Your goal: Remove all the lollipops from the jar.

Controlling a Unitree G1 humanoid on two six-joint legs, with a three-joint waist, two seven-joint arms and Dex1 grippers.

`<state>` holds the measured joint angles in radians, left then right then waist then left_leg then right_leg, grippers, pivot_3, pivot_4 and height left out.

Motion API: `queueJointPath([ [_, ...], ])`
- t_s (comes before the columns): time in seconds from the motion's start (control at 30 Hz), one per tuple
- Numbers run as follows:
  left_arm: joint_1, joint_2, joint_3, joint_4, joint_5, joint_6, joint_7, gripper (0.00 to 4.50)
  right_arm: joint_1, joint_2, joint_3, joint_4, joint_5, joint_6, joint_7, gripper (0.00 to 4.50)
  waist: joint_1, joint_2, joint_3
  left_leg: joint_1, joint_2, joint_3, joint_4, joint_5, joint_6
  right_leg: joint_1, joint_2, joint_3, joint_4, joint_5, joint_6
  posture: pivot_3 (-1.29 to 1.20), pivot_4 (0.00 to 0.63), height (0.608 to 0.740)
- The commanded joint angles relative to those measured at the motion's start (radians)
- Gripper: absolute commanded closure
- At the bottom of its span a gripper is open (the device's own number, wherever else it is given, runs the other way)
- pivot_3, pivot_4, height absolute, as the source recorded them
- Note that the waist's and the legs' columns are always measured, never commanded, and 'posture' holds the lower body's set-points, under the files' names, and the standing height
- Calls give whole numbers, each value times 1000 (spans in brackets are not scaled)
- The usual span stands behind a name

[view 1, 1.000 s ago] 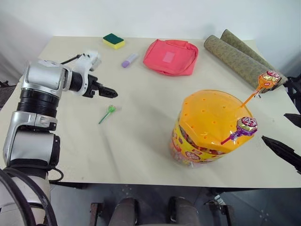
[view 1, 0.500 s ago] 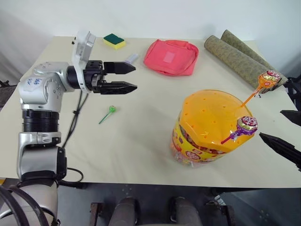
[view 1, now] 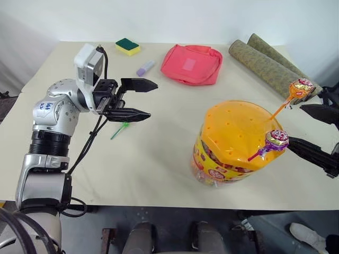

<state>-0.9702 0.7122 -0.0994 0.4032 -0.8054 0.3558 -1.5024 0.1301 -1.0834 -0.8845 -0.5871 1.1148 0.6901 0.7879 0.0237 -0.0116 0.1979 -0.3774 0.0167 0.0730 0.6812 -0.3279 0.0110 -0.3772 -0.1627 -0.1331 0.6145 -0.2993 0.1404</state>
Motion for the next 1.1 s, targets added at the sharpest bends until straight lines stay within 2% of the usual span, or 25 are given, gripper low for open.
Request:
queueJointPath([
  [0.03,5,39,-24,-53,-68,-27,-112,36,-93,-39,58,63,-10,-25,26,0,1,0,0,0,0,0,0,0,0,0,0,0,0,0,0,0,150,740],
  [0.27,4,75,-68,-114,-133,-21,-112,36,-275,-83,202,160,-29,-13,89,0,2,0,0,-1,-1,-1,1,0,0,0,-1,-1,0,0,0,0,150,740],
  [0.53,-16,74,-80,-115,-151,-28,-112,36,-388,-76,274,183,-27,18,90,0,0,0,0,-2,0,-1,1,0,0,0,0,-2,-1,0,0,0,150,740],
  [0.63,-20,76,-84,-111,-152,-29,-112,0,-434,-76,276,193,-2,46,71,645,1,0,0,-2,0,-1,1,0,0,0,-1,-2,-1,0,0,0,150,740],
  [1.0,-40,68,-99,-90,-147,-38,-112,0,-503,-79,284,188,17,116,41,4305,1,0,0,-4,0,-2,2,0,0,0,0,-3,-2,0,1,0,150,740],
  [1.03,-42,68,-100,-87,-147,-38,-112,0,-507,-80,283,186,21,122,37,4463,1,0,0,-4,0,-3,2,0,0,0,0,-3,-2,0,1,0,150,740],
  [1.1,-48,67,-107,-78,-145,-43,-112,0,-522,-83,283,186,25,131,28,4463,0,0,0,-4,0,-3,2,0,0,0,0,-4,-2,0,1,0,150,740],
])
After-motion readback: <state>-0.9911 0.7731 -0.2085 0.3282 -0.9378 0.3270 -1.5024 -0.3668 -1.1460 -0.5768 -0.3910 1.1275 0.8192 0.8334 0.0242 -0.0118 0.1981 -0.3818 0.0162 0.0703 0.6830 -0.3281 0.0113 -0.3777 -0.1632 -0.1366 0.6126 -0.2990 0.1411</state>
